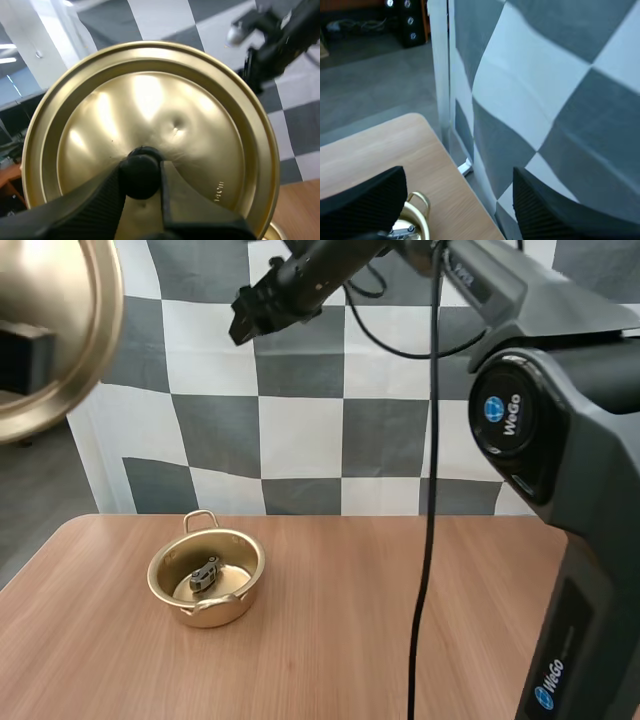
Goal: Open the pot, put the car inside, and close it
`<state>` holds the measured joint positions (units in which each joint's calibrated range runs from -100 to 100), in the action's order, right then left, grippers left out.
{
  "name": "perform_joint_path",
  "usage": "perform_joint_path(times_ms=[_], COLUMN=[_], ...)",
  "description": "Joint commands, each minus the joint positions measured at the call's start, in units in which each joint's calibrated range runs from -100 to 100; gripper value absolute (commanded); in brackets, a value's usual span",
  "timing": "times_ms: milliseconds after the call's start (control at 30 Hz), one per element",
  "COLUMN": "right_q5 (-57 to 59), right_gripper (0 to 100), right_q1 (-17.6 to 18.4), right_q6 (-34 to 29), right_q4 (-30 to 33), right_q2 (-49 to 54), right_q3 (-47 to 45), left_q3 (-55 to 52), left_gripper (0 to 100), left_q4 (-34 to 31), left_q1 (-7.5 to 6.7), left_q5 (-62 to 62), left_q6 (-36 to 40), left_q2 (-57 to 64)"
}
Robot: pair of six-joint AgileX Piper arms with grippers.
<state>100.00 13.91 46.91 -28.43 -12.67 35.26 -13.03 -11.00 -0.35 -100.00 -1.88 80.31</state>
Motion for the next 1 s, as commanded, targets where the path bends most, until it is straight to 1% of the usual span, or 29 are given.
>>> perform_joint_path(times_ms=[0,167,300,400,467,533,600,767,967], right_q5=[0.0,0.0,0.0,0.0,0.0,0.0,0.0,0.0,0.0], right_gripper=[100,100,100,100,100,100,100,100,100], right_q1=[-9.99,-16.52,-19.16,-19.23,-19.23,-19.23,-19.23,-19.23,-19.23], right_q6=[-0.53,-1.06,-1.06,-2.05,-2.46,-2.55,-3.91,-6.51,-7.51], right_q4=[-5.61,-5.22,-1.96,2.69,4.02,4.38,4.79,6.74,10.22], right_q2=[12.3,23.48,31.92,38.23,41.57,44.48,46.96,50.11,51.24], right_q3=[-0.39,-0.39,-0.39,-0.39,-0.39,-0.39,-0.39,-0.39,-0.55], left_q3=[-12.18,-23.26,-30.27,-33.29,-34.21,-34.22,-34.22,-34.22,-34.22], left_gripper=[0,0,0,0,0,0,0,0,0], left_q4=[0.11,2.66,3.44,3.57,3.57,3.57,3.57,3.57,3.57], left_q1=[-0.04,-0.04,-0.04,-0.04,-0.04,-0.04,-0.04,-0.04,-0.04], left_q5=[0.0,14.24,24.25,32.29,35.0,35.17,36.53,41.43,40.42], left_q6=[-0.06,-0.15,-1.12,-1.22,-1.22,-1.22,-1.22,-1.22,-2.15], left_q2=[-4.54,-13.69,-22.76,-29.23,-33.89,-37.86,-41.67,-48.76,-55.8])
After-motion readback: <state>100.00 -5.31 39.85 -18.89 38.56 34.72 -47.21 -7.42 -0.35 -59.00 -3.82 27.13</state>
